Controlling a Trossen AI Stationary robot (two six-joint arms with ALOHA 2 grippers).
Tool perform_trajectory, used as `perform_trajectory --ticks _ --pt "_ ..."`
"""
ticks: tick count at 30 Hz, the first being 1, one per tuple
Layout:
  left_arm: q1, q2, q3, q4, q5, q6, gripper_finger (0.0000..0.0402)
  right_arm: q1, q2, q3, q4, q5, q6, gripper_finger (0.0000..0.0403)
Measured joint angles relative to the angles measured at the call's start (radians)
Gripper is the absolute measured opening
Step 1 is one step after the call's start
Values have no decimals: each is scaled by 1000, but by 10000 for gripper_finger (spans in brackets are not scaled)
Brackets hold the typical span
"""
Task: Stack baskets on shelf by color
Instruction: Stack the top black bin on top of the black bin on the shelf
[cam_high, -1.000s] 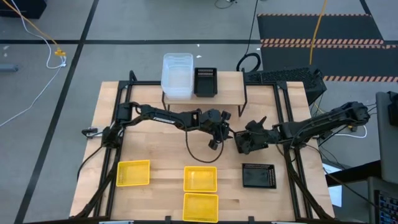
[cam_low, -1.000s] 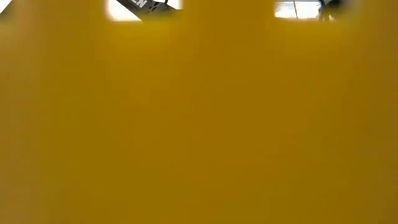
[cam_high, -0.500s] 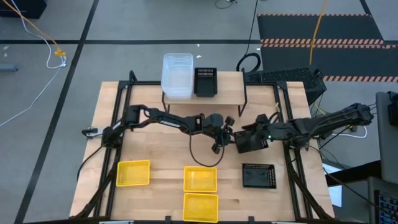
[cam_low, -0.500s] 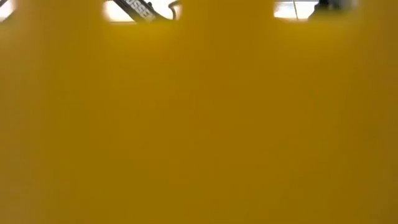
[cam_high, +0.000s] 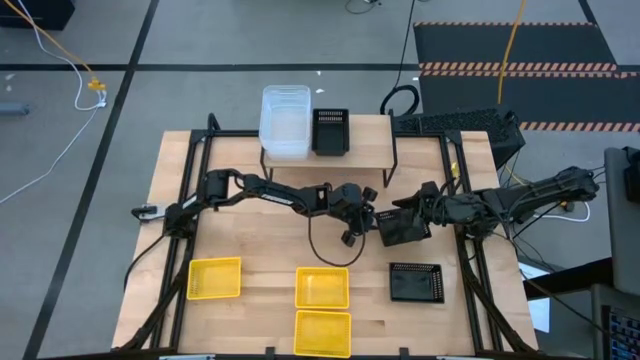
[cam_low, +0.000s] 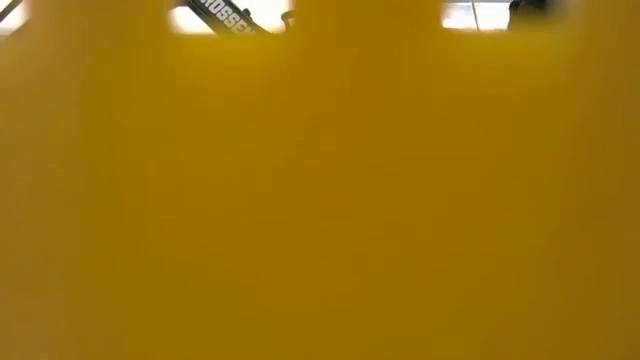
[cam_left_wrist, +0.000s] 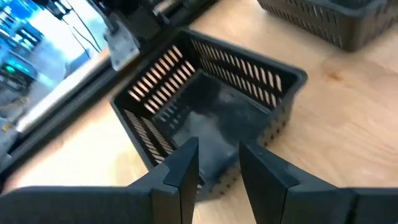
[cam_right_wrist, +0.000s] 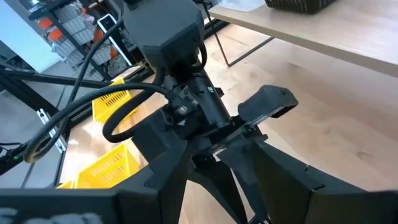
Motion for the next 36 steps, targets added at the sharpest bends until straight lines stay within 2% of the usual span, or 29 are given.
perform_trajectory --ticks 5,11,18,21,25,30,36 --pt "1 0 0 -25 0 -7 118 0 12 0 1 0 2 171" --pt "6 0 0 41 -4 -14 122 0 27 0 2 0 23 171" --pt "8 0 0 75 -7 64 166 0 30 0 2 -2 33 171" --pt "5 0 0 60 -9 44 180 14 30 0 1 -2 30 171" --pt "-6 0 0 60 -12 -32 182 38 30 0 -9 0 28 171" --pt "-30 0 0 7 -28 15 184 60 30 0 -16 2 27 171" --pt "-31 0 0 -2 -37 24 229 64 30 0 -8 8 22 171"
